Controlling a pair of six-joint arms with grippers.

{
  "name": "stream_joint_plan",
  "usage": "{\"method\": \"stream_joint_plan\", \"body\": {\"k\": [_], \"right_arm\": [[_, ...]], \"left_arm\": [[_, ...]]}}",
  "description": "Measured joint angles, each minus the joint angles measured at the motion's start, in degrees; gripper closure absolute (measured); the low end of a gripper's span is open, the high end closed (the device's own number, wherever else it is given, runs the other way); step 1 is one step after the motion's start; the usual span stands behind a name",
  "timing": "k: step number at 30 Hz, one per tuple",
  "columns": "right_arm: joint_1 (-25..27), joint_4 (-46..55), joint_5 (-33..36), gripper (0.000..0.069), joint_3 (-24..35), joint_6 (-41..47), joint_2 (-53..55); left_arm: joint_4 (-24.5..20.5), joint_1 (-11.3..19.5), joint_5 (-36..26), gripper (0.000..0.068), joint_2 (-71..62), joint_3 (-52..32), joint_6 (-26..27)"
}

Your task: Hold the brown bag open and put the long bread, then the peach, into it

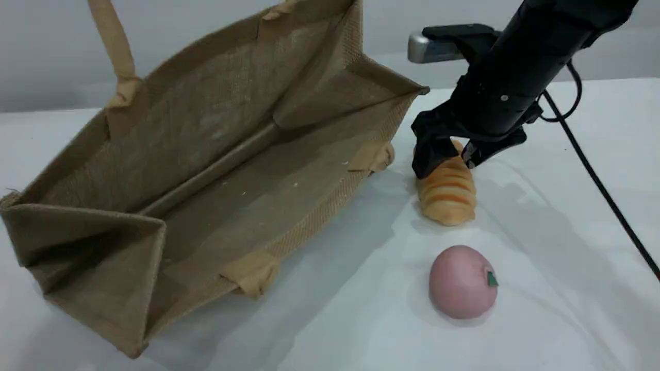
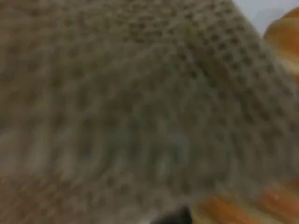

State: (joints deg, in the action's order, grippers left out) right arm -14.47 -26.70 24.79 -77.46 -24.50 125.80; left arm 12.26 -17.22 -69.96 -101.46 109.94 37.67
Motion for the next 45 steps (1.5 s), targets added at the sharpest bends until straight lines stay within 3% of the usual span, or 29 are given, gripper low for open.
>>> {"method": "stream_joint_plan", "body": {"k": [9, 12, 19, 21, 28, 36, 45], "right_arm": [[0.0, 2.9, -0.7, 0.0171, -1.3, 0.0, 2.4], [0.0, 5.1, -0.8, 0.0265, -1.3, 0.0, 2.4], [0.1, 7.9, 0.0, 0.0594, -1.3, 0.0, 2.4], [0.4, 8.1, 0.4, 0.0635, -1.3, 0.4, 2.2], [4.9, 12.0, 5.4, 0.0644, -1.3, 6.5, -2.7], [8.9, 13.0, 16.7, 0.0646, -0.9, 8.5, -12.7], [8.7, 4.9, 17.6, 0.0646, 8.2, 6.7, -27.4]], "left_arm": [[0.0, 0.0, 0.0, 0.0589, 0.0, 0.0, 0.0], [0.0, 0.0, 0.0, 0.0589, 0.0, 0.0, 0.0], [-0.1, 0.0, 0.0, 0.0589, 0.0, 0.0, 0.0], [-0.1, 0.0, 0.0, 0.0589, 0.0, 0.0, 0.0], [-0.2, 0.0, 0.0, 0.0589, 0.0, 0.0, 0.0], [-0.2, 0.0, 0.0, 0.0589, 0.0, 0.0, 0.0], [0.0, 0.0, 0.0, 0.0589, 0.0, 0.0, 0.0]]}}
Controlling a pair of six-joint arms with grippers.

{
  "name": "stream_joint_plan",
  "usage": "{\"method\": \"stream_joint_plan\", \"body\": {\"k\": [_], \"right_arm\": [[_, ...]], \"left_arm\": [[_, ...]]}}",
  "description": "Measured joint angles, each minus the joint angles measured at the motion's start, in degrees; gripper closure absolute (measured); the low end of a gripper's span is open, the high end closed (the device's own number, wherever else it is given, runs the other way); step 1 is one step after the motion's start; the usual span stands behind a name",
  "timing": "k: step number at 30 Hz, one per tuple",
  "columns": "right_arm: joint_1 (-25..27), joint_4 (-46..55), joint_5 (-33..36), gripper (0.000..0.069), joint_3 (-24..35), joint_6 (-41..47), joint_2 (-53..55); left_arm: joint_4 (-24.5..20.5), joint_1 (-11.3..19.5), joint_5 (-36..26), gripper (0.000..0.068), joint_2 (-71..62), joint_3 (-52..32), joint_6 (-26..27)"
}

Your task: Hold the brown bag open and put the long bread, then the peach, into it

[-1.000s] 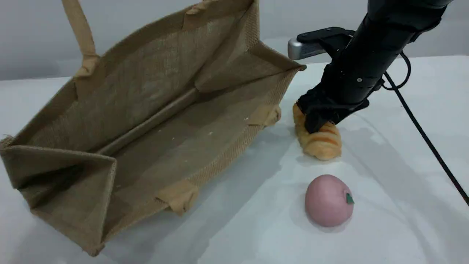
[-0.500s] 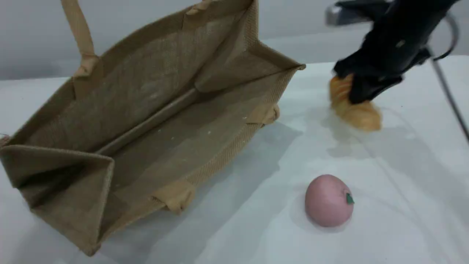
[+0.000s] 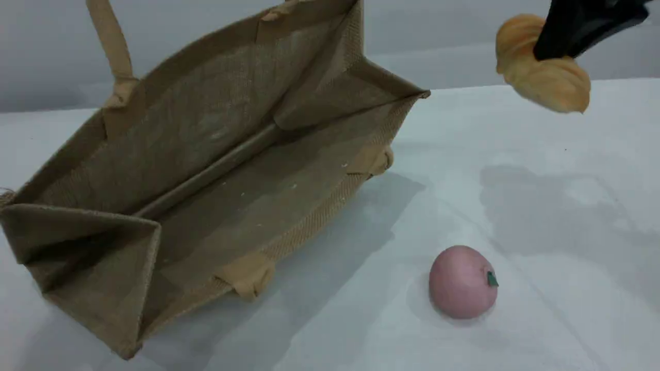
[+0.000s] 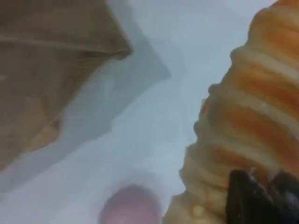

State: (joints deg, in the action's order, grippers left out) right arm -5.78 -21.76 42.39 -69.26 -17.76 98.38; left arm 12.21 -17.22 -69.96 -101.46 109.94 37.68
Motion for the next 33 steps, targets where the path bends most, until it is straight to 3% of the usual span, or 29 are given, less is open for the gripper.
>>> {"method": "stream_joint_plan", "body": {"k": [5, 10, 15, 21, 33], "right_arm": [[-2.1, -9.3, -1.0, 0.0646, 7.1, -5.9, -7.9], [-7.5, -21.4, -4.5, 0.0646, 12.7, -14.3, -10.6], [-15.0, -32.1, -9.4, 0.0646, 14.5, -18.9, -10.4], [-23.3, -37.8, -16.3, 0.0646, 14.5, -18.9, -8.3], [-24.1, -45.0, -28.0, 0.0646, 14.1, -18.7, 3.8]], "left_arm": [[0.0, 0.0, 0.0, 0.0589, 0.0, 0.0, 0.0], [0.9, 0.0, 0.0, 0.0589, 0.0, 0.0, 0.0], [2.9, 0.0, 0.0, 0.0589, 0.0, 0.0, 0.3], [3.2, 0.0, 0.0, 0.0589, 0.0, 0.0, 0.7], [3.2, 0.0, 0.0, 0.0589, 0.0, 0.0, 0.7]]}}
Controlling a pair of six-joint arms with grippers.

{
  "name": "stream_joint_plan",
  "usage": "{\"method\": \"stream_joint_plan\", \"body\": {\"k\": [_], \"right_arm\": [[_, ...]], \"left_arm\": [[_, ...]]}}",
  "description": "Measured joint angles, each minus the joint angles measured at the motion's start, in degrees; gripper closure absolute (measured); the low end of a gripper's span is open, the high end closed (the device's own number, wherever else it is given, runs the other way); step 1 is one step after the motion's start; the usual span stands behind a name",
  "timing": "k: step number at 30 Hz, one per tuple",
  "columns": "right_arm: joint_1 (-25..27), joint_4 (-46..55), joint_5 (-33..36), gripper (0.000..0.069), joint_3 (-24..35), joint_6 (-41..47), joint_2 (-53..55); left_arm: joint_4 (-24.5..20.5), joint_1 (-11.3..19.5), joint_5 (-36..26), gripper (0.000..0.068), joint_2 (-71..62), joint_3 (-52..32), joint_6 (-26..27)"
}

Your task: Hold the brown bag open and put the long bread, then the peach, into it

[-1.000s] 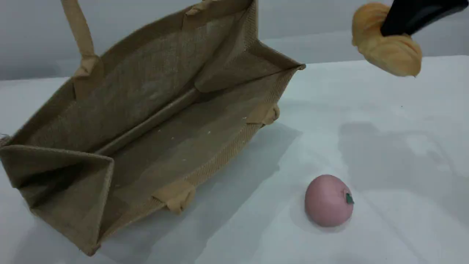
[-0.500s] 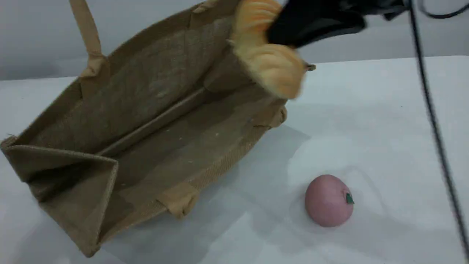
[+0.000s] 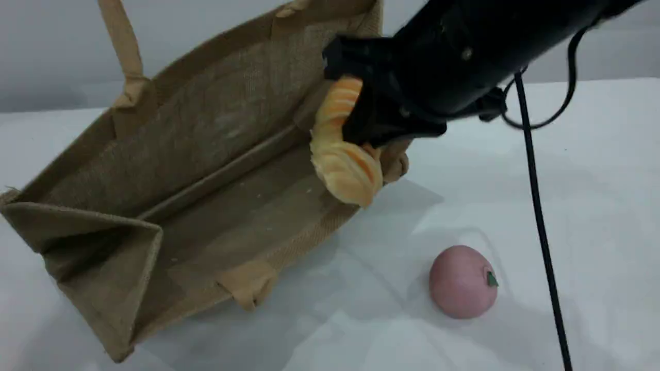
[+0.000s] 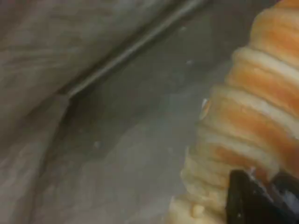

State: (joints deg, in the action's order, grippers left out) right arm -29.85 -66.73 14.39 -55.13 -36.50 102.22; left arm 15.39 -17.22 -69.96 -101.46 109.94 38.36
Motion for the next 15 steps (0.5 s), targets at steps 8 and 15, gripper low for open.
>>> {"method": "stream_joint_plan", "body": {"k": [8, 15], "right_arm": [[0.0, -1.5, 0.9, 0.0646, -7.0, -0.9, 5.9], [0.0, -1.5, 2.2, 0.0646, -13.1, -1.7, 11.6]], "left_arm": [[0.0, 0.0, 0.0, 0.0589, 0.0, 0.0, 0.0], [0.1, 0.0, 0.1, 0.0589, 0.0, 0.0, -0.1]]}}
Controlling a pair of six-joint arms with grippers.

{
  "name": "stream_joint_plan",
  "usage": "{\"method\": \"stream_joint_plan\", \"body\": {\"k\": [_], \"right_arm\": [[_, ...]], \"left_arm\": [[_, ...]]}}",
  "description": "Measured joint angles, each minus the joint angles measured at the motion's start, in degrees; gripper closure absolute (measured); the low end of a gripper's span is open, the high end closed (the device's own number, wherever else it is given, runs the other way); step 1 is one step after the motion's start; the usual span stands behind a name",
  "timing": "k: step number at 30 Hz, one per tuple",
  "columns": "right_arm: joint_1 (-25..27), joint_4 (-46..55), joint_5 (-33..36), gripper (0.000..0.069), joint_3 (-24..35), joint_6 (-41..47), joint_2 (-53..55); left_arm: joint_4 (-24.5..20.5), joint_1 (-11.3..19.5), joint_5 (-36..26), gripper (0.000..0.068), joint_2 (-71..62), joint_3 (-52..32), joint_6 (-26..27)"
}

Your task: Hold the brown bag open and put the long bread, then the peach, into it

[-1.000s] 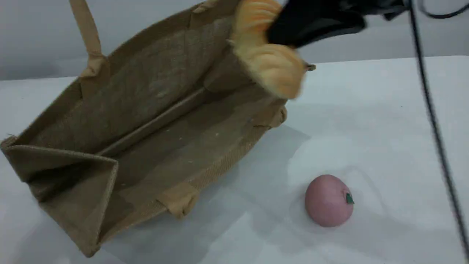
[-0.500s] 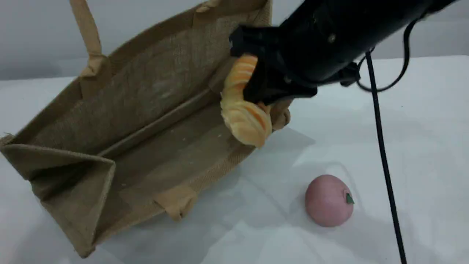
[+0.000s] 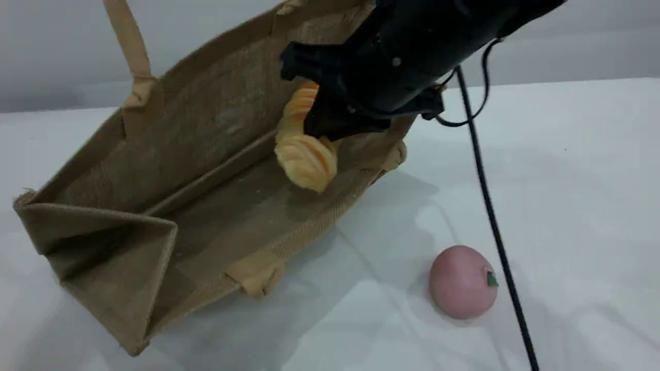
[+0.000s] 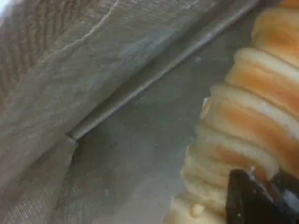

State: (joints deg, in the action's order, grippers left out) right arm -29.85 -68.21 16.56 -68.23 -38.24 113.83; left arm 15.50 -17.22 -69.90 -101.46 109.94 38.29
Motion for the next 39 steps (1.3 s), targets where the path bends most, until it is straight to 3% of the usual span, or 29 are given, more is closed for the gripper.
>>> {"method": "stream_joint_plan", "body": {"k": [6, 8, 14, 17, 26, 33, 39], "right_arm": [[0.0, -0.3, 4.6, 0.0587, -4.2, -1.3, 2.4], [0.0, -0.6, 5.7, 0.0515, -5.0, -2.6, 2.4], [0.2, -0.9, 9.0, 0.0193, -5.4, -3.0, 1.9], [0.8, 0.3, 10.7, 0.0115, -5.4, -3.0, 0.8], [3.4, 14.5, 16.7, 0.0132, -5.4, 0.9, -8.4], [4.4, 33.0, 24.3, 0.0133, -5.4, 13.6, -16.2], [4.4, 51.3, 34.8, 0.0133, -5.4, 26.9, -19.3]], "left_arm": [[0.1, 0.0, -0.1, 0.0589, 0.0, 0.0, 0.0], [0.1, 0.0, -0.1, 0.0589, 0.0, 0.0, 0.0], [0.1, 0.0, -0.2, 0.0589, 0.0, 0.0, 0.0], [0.1, 0.0, -0.1, 0.0589, 0.0, 0.0, 0.0], [0.0, 0.0, -0.1, 0.0589, 0.0, 0.0, 0.0], [-0.1, 0.0, -0.1, 0.0589, 0.0, 0.0, 0.0], [-0.1, 0.0, -0.1, 0.0589, 0.0, 0.0, 0.0]]}}
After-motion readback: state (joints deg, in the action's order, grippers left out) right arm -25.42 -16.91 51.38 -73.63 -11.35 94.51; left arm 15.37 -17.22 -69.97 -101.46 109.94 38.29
